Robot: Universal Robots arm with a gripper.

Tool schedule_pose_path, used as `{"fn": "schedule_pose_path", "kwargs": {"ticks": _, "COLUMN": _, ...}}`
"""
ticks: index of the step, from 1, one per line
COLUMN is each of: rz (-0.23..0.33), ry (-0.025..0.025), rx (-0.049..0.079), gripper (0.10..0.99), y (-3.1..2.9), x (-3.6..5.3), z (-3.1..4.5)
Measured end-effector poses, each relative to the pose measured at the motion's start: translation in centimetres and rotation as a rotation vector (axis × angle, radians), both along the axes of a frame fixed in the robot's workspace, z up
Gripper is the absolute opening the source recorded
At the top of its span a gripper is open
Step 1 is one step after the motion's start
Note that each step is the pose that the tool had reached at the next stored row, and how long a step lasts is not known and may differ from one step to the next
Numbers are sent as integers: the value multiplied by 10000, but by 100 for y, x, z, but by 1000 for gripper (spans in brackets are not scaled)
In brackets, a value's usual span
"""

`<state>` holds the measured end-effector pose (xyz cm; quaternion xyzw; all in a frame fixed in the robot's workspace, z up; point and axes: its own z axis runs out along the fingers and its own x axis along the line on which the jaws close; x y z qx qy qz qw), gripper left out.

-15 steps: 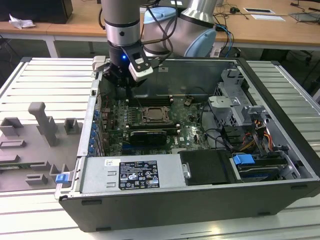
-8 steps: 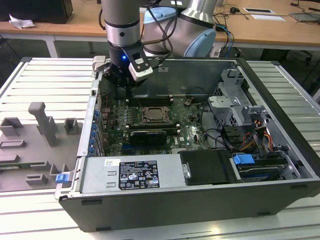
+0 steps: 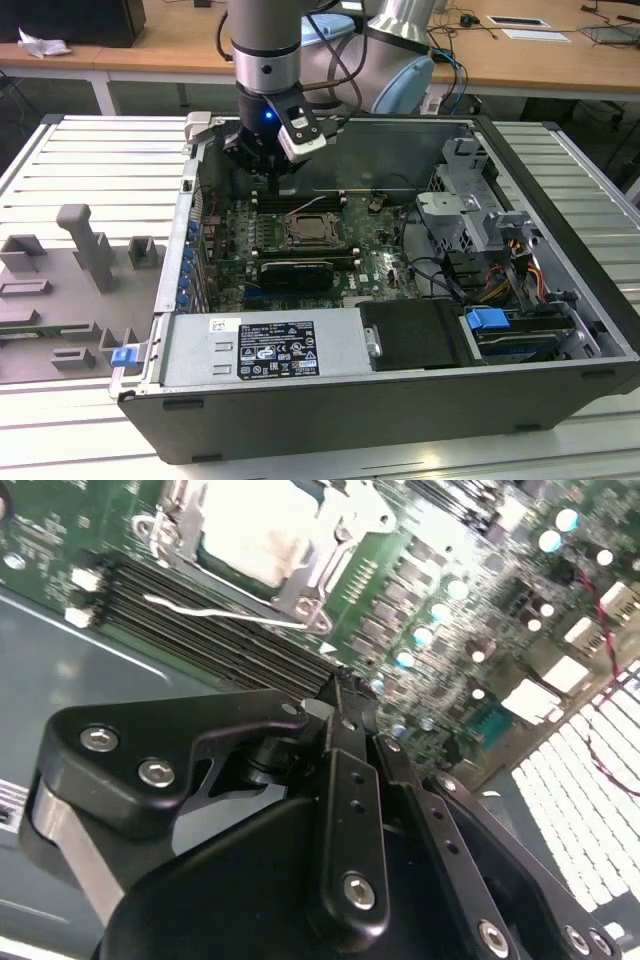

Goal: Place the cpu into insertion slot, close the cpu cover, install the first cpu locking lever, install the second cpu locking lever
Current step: 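Install the first cpu locking lever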

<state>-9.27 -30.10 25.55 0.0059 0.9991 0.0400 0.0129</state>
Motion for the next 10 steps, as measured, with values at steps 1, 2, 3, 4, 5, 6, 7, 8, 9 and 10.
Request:
{"fn": "schedule_pose_path", "kwargs": {"ticks": 1, "rz": -1, "ry": 0, "rx": 0, "gripper": 106, "y": 0, "x": 25, "z": -4}}
{"fn": "schedule_pose_path", "kwargs": {"ticks": 2, "rz": 0, "ry": -1, "rx": 1, "gripper": 106, "y": 0, "x": 59, "z": -9}}
{"fn": "schedule_pose_path", "kwargs": {"ticks": 3, "rz": 1, "ry": 0, "rx": 0, "gripper": 106, "y": 0, "x": 101, "z": -14}}
{"fn": "schedule_pose_path", "kwargs": {"ticks": 4, "rz": -1, "ry": 0, "rx": 0, "gripper": 106, "y": 0, "x": 135, "z": -20}}
{"fn": "schedule_pose_path", "kwargs": {"ticks": 5, "rz": 1, "ry": 0, "rx": 0, "gripper": 106, "y": 0, "x": 149, "z": -26}}
{"fn": "schedule_pose_path", "kwargs": {"ticks": 6, "rz": 0, "ry": 1, "rx": -2, "gripper": 106, "y": -1, "x": 149, "z": -27}}
{"fn": "schedule_pose_path", "kwargs": {"ticks": 7, "rz": 0, "ry": 1, "rx": -2, "gripper": 106, "y": 0, "x": 149, "z": -28}}
{"fn": "schedule_pose_path", "kwargs": {"ticks": 8, "rz": 0, "ry": 0, "rx": 0, "gripper": 106, "y": 0, "x": 150, "z": -30}}
{"fn": "schedule_pose_path", "kwargs": {"ticks": 9, "rz": 0, "ry": 0, "rx": 0, "gripper": 106, "y": 0, "x": 150, "z": -31}}
{"fn": "schedule_pose_path", "kwargs": {"ticks": 10, "rz": 0, "ry": -1, "rx": 0, "gripper": 106, "y": 0, "x": 150, "z": -33}}
